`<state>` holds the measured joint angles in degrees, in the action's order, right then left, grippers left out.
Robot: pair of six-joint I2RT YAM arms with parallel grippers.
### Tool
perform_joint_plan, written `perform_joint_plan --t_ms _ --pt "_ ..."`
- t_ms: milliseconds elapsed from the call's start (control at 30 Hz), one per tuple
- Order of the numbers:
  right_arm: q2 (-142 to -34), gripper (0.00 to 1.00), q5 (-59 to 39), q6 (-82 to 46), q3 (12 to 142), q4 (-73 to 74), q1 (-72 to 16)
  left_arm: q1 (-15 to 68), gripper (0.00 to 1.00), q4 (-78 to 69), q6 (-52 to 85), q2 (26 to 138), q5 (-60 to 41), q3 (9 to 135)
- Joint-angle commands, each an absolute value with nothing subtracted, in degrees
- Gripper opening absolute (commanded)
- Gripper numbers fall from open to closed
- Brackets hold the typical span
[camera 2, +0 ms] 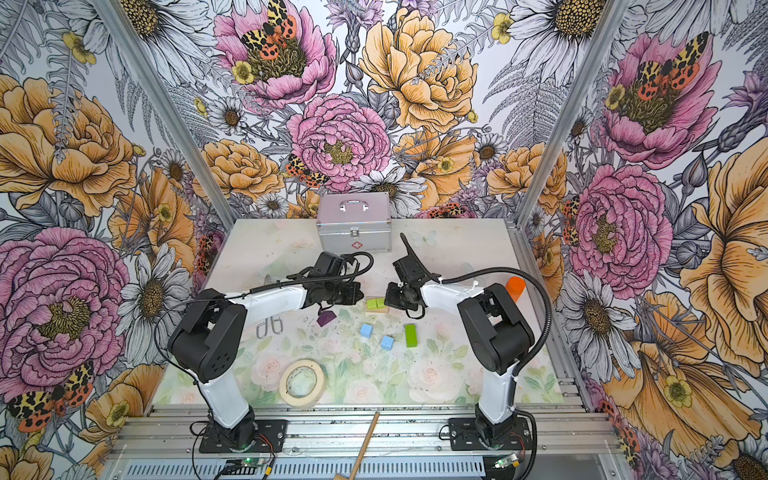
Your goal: Build the wood block tower
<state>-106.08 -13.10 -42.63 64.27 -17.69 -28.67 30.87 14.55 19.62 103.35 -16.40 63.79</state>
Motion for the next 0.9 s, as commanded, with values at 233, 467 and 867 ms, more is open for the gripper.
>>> perform_joint_plan --t_ms 233,467,867 --pt "-104.7 0.0 -11.5 -42.6 66.2 -17.3 -28.3 30.6 0.0 14.1 20.0 103.7 -18.0 63.8" --pt "-104.9 0.0 -11.6 -42.6 66.7 -17.3 -28.2 30.8 0.0 14.4 20.0 103.8 -18.5 63.9" --pt "-105.3 0.0 -12.0 -42.5 67.3 -17.3 -28.4 31.2 0.0 14.9 19.8 105.9 -18.3 63.5"
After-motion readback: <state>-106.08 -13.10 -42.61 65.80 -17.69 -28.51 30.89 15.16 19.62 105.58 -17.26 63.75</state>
